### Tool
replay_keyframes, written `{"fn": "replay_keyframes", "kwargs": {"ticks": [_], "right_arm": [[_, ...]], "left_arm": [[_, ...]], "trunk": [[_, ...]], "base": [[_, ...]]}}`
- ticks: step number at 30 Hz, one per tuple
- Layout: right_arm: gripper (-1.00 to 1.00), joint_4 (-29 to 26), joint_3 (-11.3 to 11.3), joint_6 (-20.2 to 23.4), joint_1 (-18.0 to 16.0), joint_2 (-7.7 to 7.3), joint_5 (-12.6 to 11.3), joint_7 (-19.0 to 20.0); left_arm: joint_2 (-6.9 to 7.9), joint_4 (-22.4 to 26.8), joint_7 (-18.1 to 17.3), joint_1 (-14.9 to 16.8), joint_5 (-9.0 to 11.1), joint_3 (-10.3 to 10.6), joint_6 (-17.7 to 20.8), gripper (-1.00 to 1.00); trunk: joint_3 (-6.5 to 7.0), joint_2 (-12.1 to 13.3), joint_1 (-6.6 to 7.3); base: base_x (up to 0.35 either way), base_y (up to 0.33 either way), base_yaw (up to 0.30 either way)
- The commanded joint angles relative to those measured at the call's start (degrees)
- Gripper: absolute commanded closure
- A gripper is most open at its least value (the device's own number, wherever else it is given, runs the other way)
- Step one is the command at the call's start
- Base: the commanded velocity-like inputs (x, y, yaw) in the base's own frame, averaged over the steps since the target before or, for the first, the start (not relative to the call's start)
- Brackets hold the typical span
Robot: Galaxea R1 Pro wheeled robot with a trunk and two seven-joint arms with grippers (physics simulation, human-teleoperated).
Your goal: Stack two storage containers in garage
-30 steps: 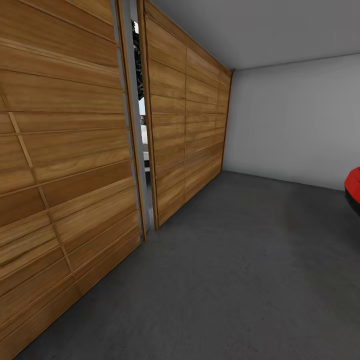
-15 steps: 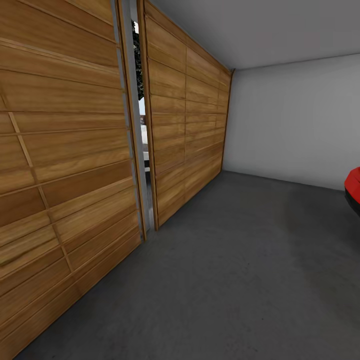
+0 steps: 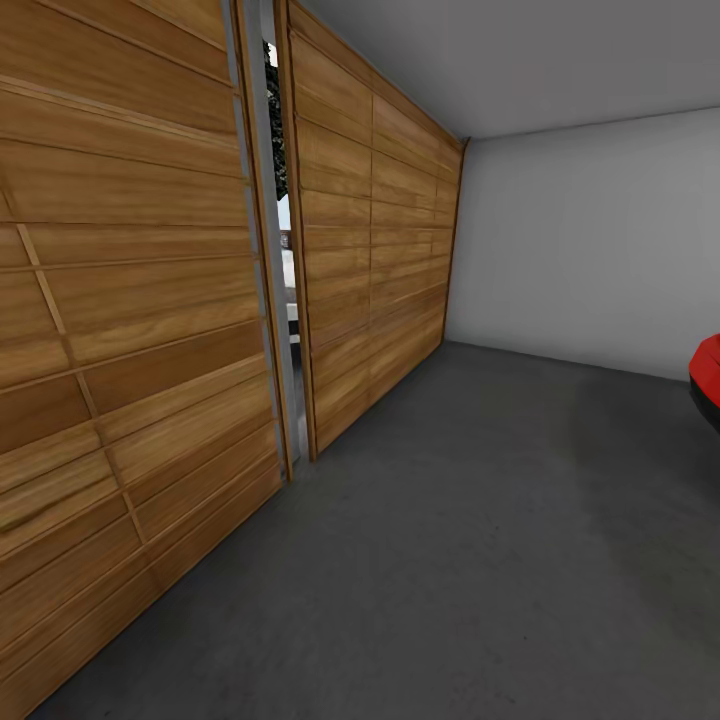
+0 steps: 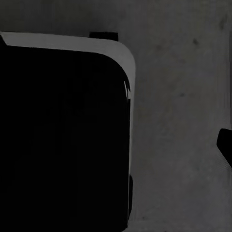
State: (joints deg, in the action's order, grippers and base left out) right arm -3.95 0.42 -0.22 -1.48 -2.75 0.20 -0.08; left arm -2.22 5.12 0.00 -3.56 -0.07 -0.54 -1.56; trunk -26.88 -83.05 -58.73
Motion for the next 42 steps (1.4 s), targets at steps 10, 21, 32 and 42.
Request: {"fn": "replay_keyframes", "kwargs": {"ticks": [10, 21, 32, 42], "right_arm": [[-1.00, -15.88, 0.00, 0.05, -0.01, -0.02, -0.10, -0.01], [-1.00, -10.66, 0.03, -0.21, -0.01, 0.13, -0.33, -0.01], [-1.00, -10.23, 0.03, -0.33, -0.01, 0.13, -0.37, 0.05], [-1.00, -10.20, 0.02, -0.39, -0.01, 0.12, -0.37, 0.07]], "left_arm": [[-0.06, 19.96, 0.00, -0.12, -0.09, 0.08, -0.18, -1.00], [-0.06, 19.44, 0.00, -0.13, -0.07, 0.10, -0.20, -1.00], [-0.06, 19.42, 0.00, -0.13, -0.02, 0.10, -0.20, -1.00], [-0.06, 19.42, 0.00, -0.13, -0.01, 0.10, -0.20, -1.00]], "trunk": [[-0.05, -0.03, 0.00], [-0.05, -0.03, 0.00], [-0.05, -0.03, 0.00], [-0.03, -0.03, 0.00]], "base": [[0.000, 0.000, 0.000], [0.000, 0.000, 0.000], [0.000, 0.000, -0.098], [0.000, 0.000, -0.247]]}}
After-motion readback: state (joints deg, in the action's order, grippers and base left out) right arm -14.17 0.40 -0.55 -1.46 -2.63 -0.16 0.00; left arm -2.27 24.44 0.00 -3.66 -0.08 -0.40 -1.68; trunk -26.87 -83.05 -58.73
